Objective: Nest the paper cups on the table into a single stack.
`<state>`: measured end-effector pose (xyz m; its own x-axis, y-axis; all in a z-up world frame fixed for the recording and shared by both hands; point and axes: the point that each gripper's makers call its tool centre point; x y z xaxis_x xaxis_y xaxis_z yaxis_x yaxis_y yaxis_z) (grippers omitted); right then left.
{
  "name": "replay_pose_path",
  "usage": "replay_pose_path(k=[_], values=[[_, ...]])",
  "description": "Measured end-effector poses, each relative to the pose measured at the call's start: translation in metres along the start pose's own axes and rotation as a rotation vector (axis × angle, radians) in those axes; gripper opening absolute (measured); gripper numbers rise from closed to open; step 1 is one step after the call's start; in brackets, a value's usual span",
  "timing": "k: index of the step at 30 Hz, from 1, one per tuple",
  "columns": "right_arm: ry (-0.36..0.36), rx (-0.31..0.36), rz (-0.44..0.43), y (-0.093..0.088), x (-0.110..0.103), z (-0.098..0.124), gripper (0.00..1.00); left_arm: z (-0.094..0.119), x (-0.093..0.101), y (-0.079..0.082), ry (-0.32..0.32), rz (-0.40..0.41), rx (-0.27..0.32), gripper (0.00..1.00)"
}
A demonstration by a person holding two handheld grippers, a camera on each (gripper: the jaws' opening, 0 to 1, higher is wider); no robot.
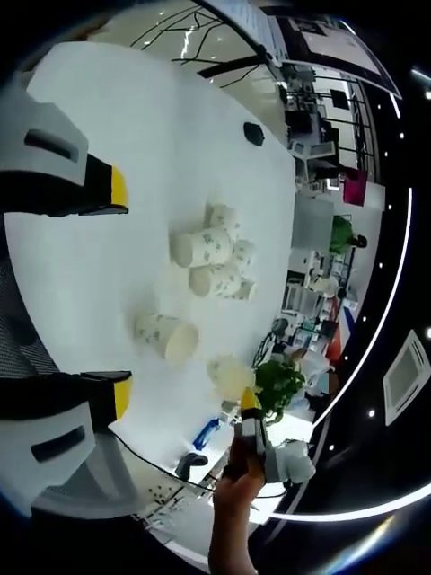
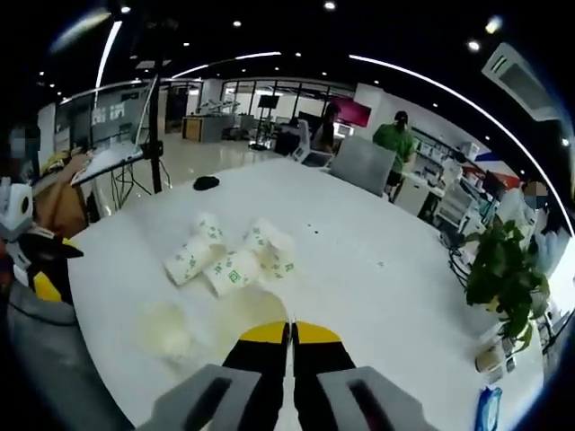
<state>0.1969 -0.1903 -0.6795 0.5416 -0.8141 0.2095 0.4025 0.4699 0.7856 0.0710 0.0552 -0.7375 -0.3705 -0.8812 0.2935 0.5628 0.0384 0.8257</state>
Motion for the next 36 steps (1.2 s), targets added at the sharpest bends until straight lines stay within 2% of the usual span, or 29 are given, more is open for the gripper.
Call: replay_pose_path(k=[6,10,14,24,36], values=[[0.048,0.023,0.023,0.011,-0.021,0.016,0.0,-0.001,0.0,-0.001,-0.008,-0.008,-0.004,0.7],[0.105,0.054,-0.02,0.018,-0.038,0.021,0.0,-0.001,0.003,-0.002,-0.014,-0.013,-0.007,0.7],[0.127,0.065,-0.007,0.024,-0.054,0.027,0.0,-0.001,0.003,-0.003,-0.016,-0.015,-0.009,0.7],[0.184,0.065,-0.001,0.026,-0.081,0.022,0.0,-0.002,0.001,-0.003,-0.016,-0.015,-0.007,0.7],[0.232,0.044,0.01,0.019,-0.103,0.002,0.0,-0.001,0.003,-0.003,-0.016,-0.013,-0.006,0.7]])
Point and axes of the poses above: the point that each gripper's makers call its tool centre point, and the gripper's own axes: z roughly backward along the fingers, x roughly to its right, y roughly out of its top, and after that the axes turned 1 degree about z, right-handed
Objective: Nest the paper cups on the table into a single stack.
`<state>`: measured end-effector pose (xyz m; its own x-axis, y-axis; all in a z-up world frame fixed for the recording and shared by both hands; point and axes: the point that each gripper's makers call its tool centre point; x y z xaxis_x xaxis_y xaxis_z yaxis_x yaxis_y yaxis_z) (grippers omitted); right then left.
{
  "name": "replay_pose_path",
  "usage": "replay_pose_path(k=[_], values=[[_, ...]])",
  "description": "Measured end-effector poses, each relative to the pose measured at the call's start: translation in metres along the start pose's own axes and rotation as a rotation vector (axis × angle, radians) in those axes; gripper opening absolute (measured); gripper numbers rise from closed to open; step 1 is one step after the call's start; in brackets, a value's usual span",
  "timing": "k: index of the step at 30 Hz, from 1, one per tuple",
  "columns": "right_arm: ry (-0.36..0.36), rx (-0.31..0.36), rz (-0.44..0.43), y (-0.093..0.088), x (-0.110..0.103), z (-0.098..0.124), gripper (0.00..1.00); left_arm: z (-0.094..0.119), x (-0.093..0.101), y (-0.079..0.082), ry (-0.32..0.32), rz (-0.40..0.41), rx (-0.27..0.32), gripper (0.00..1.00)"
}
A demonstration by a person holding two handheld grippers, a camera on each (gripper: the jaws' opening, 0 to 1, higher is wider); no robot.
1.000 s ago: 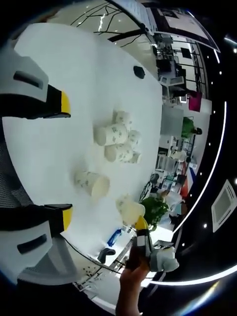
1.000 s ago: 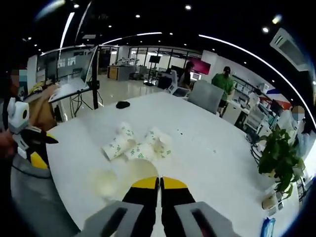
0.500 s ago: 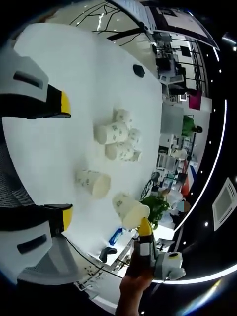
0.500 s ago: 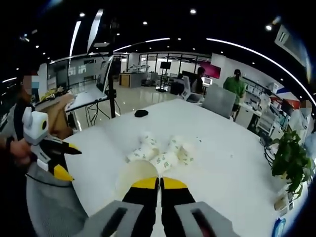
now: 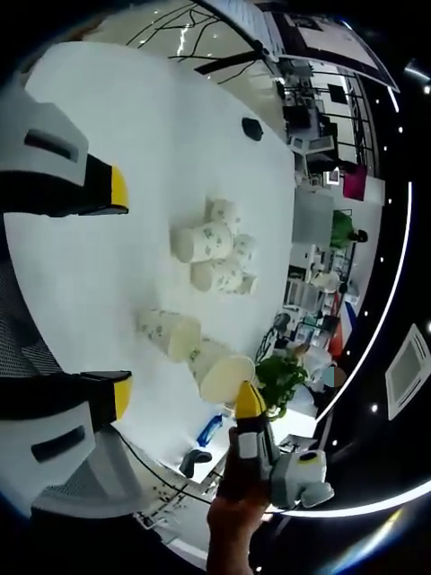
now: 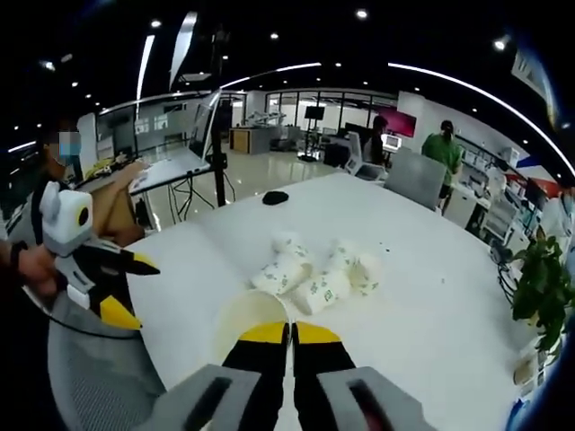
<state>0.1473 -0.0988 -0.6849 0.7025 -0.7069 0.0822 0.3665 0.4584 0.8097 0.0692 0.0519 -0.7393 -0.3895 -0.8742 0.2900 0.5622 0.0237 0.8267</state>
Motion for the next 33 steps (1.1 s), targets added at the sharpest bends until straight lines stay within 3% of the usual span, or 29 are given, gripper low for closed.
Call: replay_pose_path(k=[10,22,33], values=[[0.019,-0.025,-0.01,-0.008,-0.002,-0.014,0.0,0.001,0.001,0.002,0.003,0.003,0.004,0.69],[0.039,-0.023,-0.019,-0.001,-0.008,-0.029,0.0,0.0,0.0,0.001,0.004,0.005,-0.001,0.69],[0.044,-0.076,-0.026,-0.019,-0.009,-0.048,0.0,0.001,0.001,0.002,0.004,0.01,0.0,0.69]])
Point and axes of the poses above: the point that each gripper's makers call its tool centre point, and the gripper's own axes: z roughly backward along the fingers, x roughly to its right, y roughly out of its top, and after that the axes turned 1 degree about z, right-handed
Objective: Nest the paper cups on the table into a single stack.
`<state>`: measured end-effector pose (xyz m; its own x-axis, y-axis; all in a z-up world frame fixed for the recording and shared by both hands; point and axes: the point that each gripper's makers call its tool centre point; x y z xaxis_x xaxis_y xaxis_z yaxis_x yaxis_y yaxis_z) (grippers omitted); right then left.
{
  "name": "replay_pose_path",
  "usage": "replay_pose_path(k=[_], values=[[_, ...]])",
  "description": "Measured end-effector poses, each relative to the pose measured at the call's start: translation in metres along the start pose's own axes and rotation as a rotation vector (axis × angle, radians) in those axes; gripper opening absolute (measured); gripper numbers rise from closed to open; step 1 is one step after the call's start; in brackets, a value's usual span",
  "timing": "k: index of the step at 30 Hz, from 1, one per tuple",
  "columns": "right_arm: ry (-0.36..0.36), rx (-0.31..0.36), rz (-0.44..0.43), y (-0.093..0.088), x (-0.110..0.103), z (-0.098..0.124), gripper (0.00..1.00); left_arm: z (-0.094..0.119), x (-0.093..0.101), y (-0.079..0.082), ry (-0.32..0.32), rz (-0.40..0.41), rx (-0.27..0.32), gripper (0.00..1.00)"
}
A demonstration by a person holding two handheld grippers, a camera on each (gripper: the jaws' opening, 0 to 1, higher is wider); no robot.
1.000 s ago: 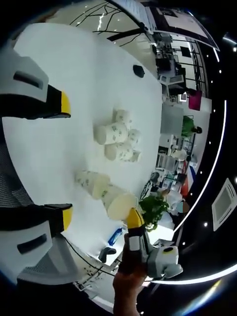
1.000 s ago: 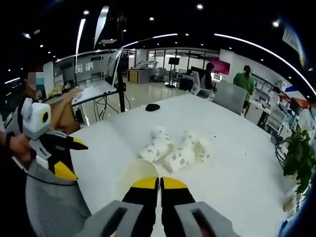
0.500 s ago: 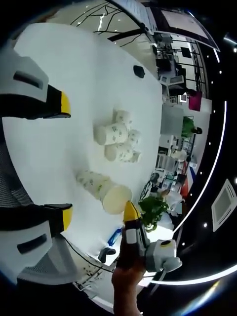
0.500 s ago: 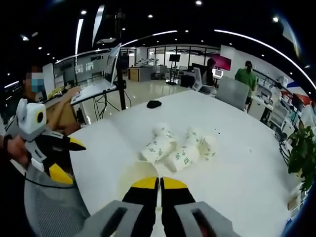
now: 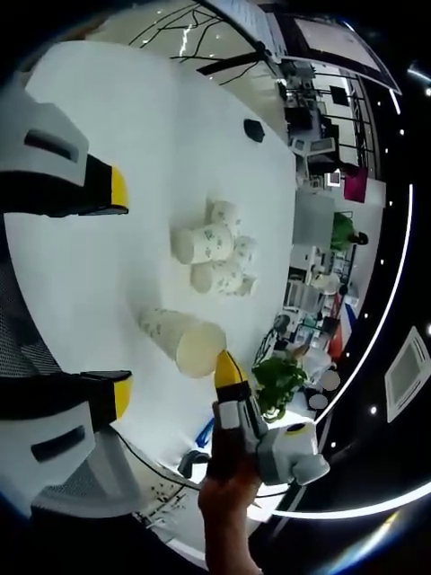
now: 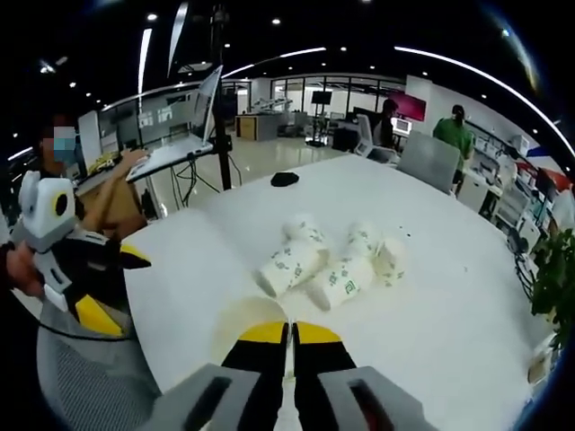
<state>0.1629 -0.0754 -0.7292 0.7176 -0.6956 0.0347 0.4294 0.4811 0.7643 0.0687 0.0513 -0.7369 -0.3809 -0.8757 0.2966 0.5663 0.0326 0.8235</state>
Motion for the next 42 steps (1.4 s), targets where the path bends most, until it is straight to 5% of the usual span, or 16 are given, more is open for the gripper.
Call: replay_pose_path(k=[18,42], values=[[-0.018,-0.042,-0.033,-0.012,0.01,-0.002,0.02,-0.001,-0.002,-0.002,-0.004,0.0,-0.003,0.69],[0.023,-0.022,-0.023,0.023,0.033,-0.031,0.16,-0.002,-0.004,-0.005,0.009,0.008,-0.019,0.68]])
Point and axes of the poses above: the point that each gripper's makers call its tool centre point, and the gripper's own axes: z roughly backward along the fingers, x roughly to its right, y roughly out of its top, and after that the axes turned 1 degree about z, right-handed
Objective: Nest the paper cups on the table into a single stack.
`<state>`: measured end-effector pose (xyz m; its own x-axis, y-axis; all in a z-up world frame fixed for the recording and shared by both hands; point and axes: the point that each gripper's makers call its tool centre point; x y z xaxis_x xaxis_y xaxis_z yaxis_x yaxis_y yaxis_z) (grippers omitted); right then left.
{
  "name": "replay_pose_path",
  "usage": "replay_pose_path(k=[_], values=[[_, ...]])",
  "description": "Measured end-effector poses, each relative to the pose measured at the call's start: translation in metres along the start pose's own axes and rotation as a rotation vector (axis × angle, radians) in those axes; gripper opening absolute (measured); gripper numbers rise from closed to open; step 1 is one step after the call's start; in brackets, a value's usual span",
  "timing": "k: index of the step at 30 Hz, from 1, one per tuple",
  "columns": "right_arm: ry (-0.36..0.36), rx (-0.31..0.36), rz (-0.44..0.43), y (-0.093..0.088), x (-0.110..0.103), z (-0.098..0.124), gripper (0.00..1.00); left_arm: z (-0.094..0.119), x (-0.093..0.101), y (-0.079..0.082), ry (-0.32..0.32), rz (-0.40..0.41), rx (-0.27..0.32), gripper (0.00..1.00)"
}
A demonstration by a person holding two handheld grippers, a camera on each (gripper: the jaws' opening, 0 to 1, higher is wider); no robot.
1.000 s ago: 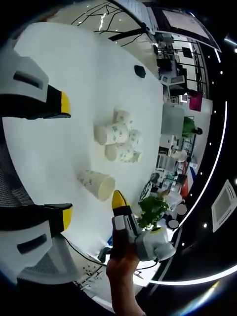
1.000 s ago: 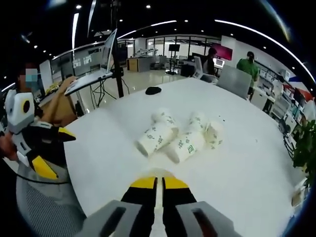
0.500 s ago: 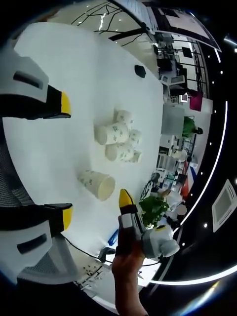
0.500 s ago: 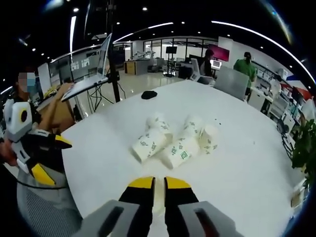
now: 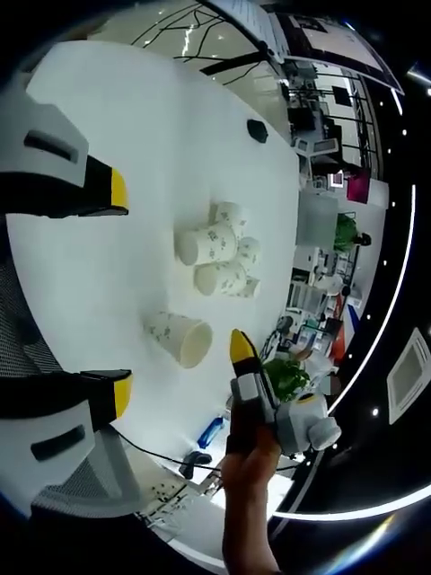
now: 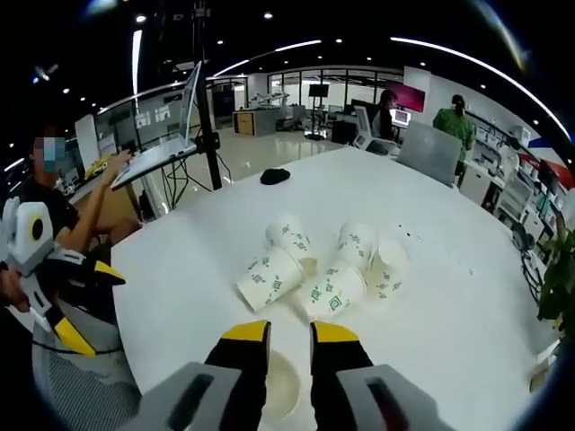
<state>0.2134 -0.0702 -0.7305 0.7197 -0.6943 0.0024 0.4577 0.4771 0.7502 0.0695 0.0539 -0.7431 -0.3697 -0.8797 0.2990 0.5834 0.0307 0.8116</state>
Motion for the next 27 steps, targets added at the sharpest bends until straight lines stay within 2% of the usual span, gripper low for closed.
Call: replay_pose_path(k=[4,8,10,16,20,24,27], values=[[0.03,-0.015,0.008,0.005,0.001,-0.013,0.2,-0.003,-0.004,0.002,0.009,0.024,-0.01,0.67],[0.045,-0.026,0.005,0.009,0.003,-0.022,0.23,-0.015,-0.02,0.006,0.031,0.046,-0.02,0.67],[0.049,-0.029,0.005,0.01,0.003,-0.025,0.24,-0.018,-0.019,0.012,0.037,0.053,-0.021,0.67],[0.075,-0.052,0.004,0.015,0.008,-0.045,0.3,-0.057,-0.037,0.037,0.054,0.072,-0.018,0.66],[0.085,-0.056,0.003,0.018,0.01,-0.051,0.33,-0.08,-0.046,0.039,0.062,0.069,-0.049,0.65],[0.108,-0.058,0.0,0.024,0.015,-0.062,0.37,-0.104,-0.05,0.045,0.071,0.104,-0.067,0.64],[0.114,-0.06,0.0,0.021,0.013,-0.061,0.38,-0.119,-0.054,0.05,0.083,0.121,-0.084,0.63]])
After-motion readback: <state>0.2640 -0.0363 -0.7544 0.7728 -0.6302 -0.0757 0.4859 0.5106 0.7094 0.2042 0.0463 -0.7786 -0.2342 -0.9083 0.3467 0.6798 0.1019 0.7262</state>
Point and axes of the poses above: the point that each gripper's makers call its tool centre point, and the gripper's own axes: z roughly backward along the fingers, x roughly to its right, y roughly out of its top, and after that the axes turned 1 degree about z, right-handed
